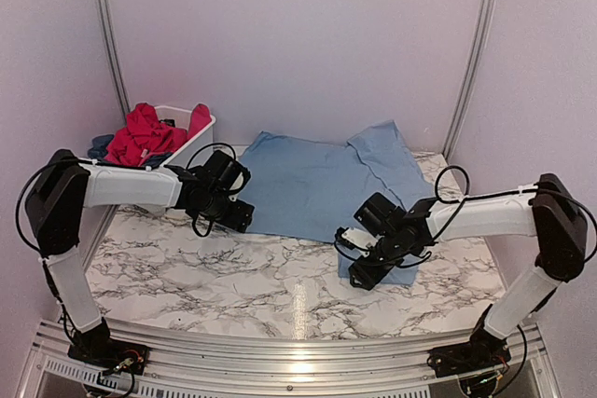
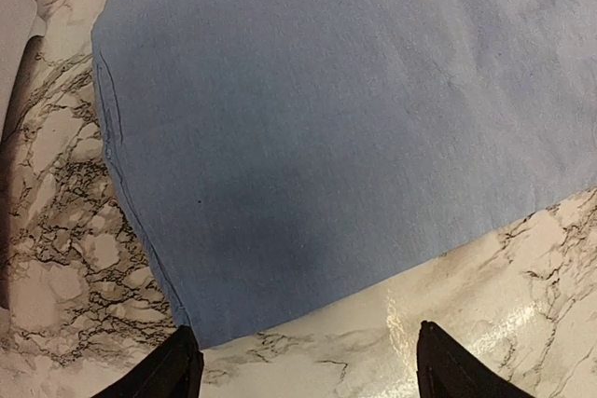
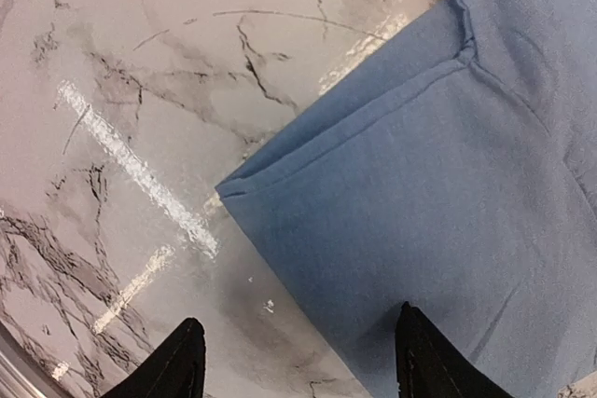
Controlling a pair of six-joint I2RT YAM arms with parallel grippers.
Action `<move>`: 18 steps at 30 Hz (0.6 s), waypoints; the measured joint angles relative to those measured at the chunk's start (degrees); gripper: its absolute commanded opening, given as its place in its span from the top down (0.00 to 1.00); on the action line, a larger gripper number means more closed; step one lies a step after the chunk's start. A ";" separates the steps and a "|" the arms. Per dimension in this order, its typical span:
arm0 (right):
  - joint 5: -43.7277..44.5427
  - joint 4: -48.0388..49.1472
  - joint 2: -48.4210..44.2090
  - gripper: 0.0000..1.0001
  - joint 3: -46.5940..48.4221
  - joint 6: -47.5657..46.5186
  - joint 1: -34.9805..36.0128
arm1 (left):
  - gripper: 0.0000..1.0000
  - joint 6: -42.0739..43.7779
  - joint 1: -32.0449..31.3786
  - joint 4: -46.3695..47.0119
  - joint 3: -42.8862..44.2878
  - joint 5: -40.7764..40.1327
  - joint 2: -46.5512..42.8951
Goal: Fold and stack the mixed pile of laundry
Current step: Adjust the flattened shirt at the center of the board.
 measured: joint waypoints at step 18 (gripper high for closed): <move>12.87 -11.37 4.22 1.00 14.95 -0.96 11.23 | 0.25 -0.55 1.90 -0.24 0.37 -0.83 3.48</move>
